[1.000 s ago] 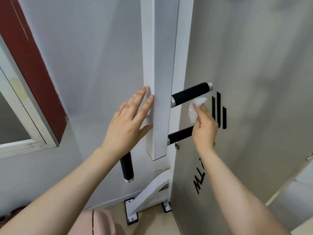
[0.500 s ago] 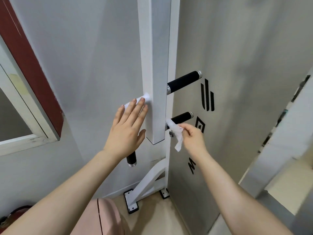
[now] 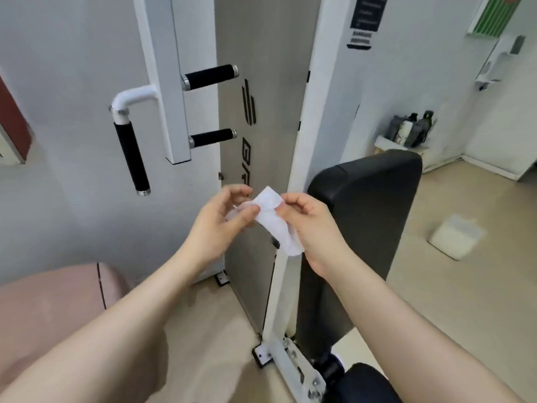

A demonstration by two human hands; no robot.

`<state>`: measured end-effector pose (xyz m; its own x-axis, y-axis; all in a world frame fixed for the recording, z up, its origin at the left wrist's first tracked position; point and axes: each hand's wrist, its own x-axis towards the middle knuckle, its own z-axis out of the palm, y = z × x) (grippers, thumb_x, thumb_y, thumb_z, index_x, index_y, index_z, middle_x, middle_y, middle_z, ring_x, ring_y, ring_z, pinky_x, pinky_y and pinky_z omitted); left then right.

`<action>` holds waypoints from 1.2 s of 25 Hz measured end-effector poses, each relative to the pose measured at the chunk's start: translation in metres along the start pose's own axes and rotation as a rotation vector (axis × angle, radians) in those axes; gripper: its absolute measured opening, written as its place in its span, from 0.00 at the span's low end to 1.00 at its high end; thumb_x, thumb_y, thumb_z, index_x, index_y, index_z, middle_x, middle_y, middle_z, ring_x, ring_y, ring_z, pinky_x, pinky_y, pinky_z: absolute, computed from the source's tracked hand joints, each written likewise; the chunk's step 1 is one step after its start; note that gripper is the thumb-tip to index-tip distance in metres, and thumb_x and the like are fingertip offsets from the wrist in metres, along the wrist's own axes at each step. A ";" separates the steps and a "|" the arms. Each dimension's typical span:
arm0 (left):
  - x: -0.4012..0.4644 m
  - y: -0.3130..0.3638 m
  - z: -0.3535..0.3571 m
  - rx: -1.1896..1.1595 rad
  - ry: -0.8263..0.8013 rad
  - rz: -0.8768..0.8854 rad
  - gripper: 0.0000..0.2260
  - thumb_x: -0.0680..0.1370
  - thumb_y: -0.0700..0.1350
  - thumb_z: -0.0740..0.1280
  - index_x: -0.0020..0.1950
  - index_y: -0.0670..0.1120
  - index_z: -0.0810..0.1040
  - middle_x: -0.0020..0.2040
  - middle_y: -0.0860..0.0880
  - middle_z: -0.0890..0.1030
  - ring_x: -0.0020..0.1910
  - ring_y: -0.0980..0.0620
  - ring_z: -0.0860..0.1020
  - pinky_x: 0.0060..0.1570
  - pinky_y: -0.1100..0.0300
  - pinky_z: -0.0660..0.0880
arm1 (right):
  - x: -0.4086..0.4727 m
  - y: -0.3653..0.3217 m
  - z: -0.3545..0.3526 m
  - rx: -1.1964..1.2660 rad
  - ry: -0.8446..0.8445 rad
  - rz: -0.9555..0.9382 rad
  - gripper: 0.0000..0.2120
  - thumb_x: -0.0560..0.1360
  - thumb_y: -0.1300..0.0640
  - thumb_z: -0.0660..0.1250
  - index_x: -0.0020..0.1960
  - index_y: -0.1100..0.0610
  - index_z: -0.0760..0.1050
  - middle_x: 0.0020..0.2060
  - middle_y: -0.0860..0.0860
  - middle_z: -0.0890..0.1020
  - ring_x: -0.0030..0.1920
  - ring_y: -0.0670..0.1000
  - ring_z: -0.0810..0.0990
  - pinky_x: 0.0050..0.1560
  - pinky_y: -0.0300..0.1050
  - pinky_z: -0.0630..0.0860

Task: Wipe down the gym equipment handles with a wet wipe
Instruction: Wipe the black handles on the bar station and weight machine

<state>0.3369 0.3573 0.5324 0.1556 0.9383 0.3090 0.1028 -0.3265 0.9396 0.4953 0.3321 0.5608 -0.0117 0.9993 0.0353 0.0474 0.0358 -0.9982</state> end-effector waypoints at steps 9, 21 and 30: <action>-0.100 0.046 0.124 0.010 -0.054 -0.052 0.04 0.78 0.41 0.63 0.46 0.49 0.76 0.39 0.51 0.78 0.34 0.56 0.76 0.41 0.59 0.75 | -0.121 0.011 -0.119 0.153 -0.176 0.150 0.06 0.77 0.61 0.62 0.50 0.61 0.76 0.35 0.47 0.83 0.36 0.43 0.82 0.37 0.35 0.78; -0.072 0.063 0.283 -0.037 -0.264 -0.112 0.05 0.75 0.37 0.66 0.43 0.45 0.80 0.53 0.53 0.81 0.53 0.60 0.78 0.51 0.72 0.73 | -0.137 0.053 -0.313 0.623 0.089 0.330 0.10 0.80 0.61 0.54 0.53 0.58 0.74 0.45 0.54 0.84 0.42 0.51 0.84 0.42 0.44 0.81; -0.042 0.051 0.483 0.103 0.036 -0.481 0.09 0.73 0.35 0.61 0.41 0.41 0.80 0.37 0.47 0.82 0.35 0.50 0.78 0.42 0.56 0.75 | -0.087 0.060 -0.495 0.170 -0.023 0.266 0.08 0.76 0.65 0.61 0.52 0.60 0.76 0.45 0.58 0.83 0.45 0.56 0.83 0.45 0.50 0.80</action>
<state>0.8105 0.2462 0.4960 0.0329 0.9882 -0.1498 0.2520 0.1369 0.9580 0.9940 0.2519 0.5211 -0.0442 0.9729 -0.2271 -0.1159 -0.2308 -0.9661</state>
